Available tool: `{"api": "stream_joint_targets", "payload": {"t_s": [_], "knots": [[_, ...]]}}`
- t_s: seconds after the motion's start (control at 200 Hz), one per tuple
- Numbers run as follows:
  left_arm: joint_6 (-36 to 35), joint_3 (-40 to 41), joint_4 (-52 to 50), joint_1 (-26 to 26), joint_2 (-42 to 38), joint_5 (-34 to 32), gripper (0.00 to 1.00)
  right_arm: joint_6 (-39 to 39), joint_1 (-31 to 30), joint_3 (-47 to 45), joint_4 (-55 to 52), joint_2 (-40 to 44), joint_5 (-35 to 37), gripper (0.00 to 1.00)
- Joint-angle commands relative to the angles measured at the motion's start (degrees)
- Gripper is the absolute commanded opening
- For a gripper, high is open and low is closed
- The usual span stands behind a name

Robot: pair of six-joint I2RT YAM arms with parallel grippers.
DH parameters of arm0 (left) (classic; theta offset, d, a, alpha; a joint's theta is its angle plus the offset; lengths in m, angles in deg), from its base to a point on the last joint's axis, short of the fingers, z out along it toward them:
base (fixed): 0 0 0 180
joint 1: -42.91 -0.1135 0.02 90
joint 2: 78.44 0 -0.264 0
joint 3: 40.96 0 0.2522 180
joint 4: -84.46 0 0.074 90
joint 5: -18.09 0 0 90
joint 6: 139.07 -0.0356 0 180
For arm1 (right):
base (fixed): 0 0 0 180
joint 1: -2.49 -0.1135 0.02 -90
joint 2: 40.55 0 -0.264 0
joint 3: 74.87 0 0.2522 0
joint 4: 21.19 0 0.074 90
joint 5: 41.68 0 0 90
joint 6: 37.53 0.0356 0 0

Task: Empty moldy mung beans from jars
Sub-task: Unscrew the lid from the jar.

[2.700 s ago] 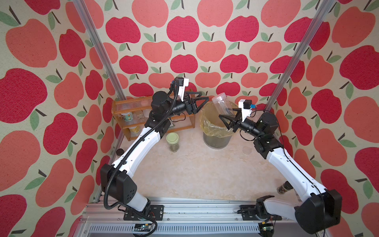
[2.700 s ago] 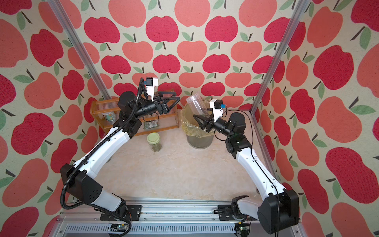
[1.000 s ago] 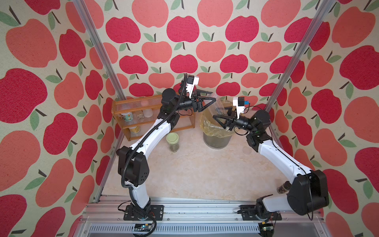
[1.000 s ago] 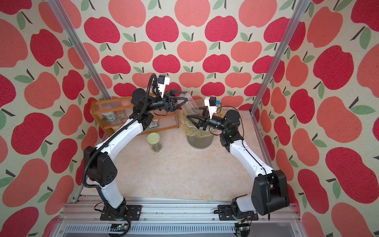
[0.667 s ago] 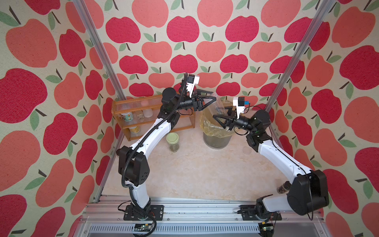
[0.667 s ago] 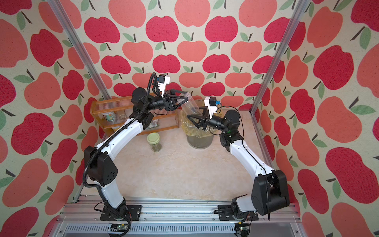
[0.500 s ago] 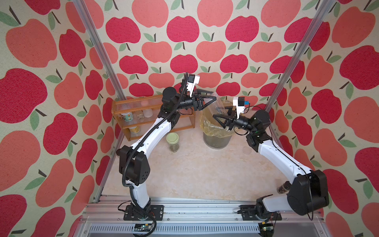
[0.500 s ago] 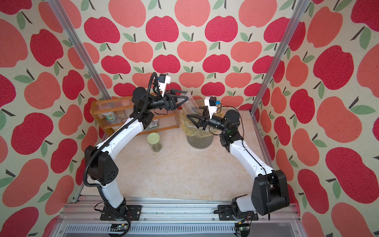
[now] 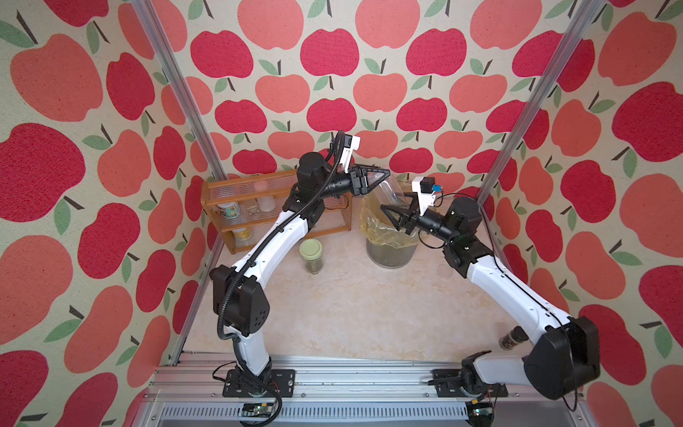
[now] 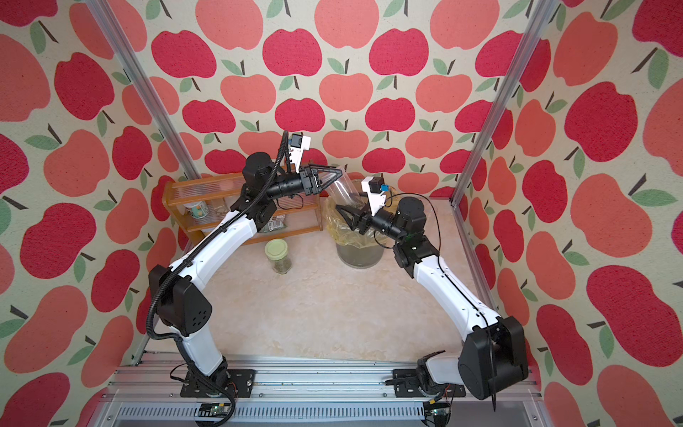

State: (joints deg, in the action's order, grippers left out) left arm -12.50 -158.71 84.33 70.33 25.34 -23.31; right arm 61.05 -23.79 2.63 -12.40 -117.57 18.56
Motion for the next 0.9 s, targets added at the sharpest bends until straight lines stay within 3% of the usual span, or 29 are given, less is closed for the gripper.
{"api": "stream_joint_targets", "payload": {"t_s": [0.0, 0.2, 0.35, 0.895], "knots": [[-0.8, -2.6, -7.2, 0.2, -1.7, -8.8, 0.56, -5.2, -1.4, 2.8, -2.3, 2.1, 4.7, 0.39], [-1.6, -8.1, -19.5, 1.6, -1.2, -17.4, 0.56, -5.9, -2.2, 3.6, -3.4, 1.9, 9.5, 0.38], [-1.0, -9.8, -23.3, 2.5, -0.9, -23.7, 0.56, -8.4, -3.8, 3.9, -4.4, 2.2, 14.0, 0.38], [-2.2, -28.5, -40.2, 4.4, 7.9, -31.9, 0.56, -16.0, -7.5, 5.7, -6.6, 2.1, 31.2, 0.37]]}}
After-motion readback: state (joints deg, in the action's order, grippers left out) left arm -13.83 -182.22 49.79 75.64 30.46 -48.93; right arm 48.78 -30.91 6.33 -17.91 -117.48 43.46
